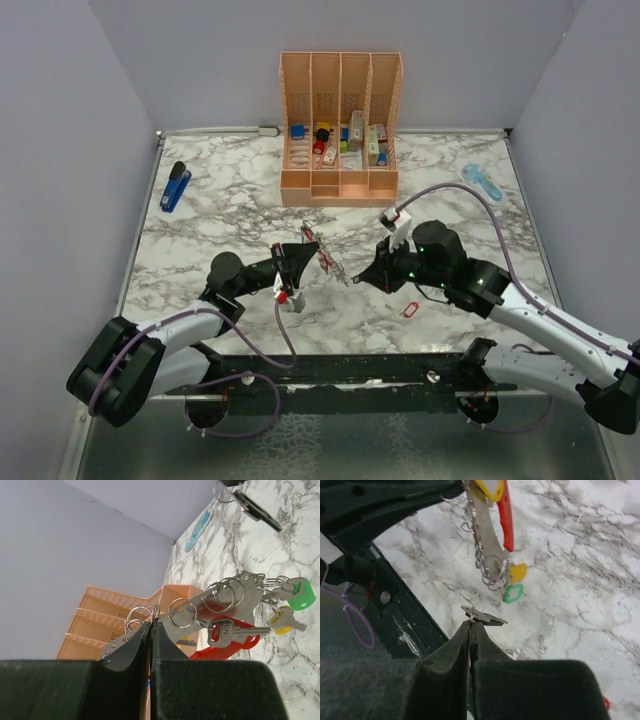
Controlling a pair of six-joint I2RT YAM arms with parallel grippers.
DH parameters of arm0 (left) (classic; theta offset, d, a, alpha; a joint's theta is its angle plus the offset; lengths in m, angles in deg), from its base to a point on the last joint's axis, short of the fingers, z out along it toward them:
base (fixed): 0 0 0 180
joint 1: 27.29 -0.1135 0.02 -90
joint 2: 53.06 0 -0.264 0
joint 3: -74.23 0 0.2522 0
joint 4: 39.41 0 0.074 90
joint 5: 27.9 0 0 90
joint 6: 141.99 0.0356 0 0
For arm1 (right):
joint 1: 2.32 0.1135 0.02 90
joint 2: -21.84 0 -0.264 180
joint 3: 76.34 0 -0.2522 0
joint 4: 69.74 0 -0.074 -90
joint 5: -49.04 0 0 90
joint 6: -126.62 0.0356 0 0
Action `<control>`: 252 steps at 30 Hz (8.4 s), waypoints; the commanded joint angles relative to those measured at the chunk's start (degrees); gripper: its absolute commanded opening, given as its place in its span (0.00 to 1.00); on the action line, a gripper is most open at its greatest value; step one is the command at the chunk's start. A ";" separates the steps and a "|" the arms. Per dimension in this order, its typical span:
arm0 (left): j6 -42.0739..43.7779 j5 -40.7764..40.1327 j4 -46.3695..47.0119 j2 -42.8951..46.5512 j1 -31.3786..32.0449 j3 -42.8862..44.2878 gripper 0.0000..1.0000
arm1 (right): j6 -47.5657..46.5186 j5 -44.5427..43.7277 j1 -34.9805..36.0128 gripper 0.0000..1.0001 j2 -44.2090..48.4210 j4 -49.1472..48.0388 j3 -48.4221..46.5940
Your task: Put the keys on the keyring
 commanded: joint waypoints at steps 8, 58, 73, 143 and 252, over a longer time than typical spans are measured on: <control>3.39 8.37 6.31 0.66 -0.15 -0.73 0.00 | -5.48 8.47 -0.11 0.01 -5.94 -5.70 -6.69; 7.27 13.28 1.96 1.10 0.09 0.10 0.00 | -4.44 12.29 -0.12 0.01 -14.61 -12.68 -9.08; 4.98 12.25 1.79 0.99 0.09 1.04 0.00 | -1.75 13.25 -0.14 0.01 -14.05 -13.46 -6.37; -39.62 10.90 43.46 -18.91 2.32 0.82 0.00 | 6.24 13.77 -0.15 0.14 -12.74 -5.86 -12.77; -51.36 -7.77 43.81 -12.39 11.60 11.02 0.00 | -21.86 -1.75 -0.06 0.26 1.92 0.11 -19.39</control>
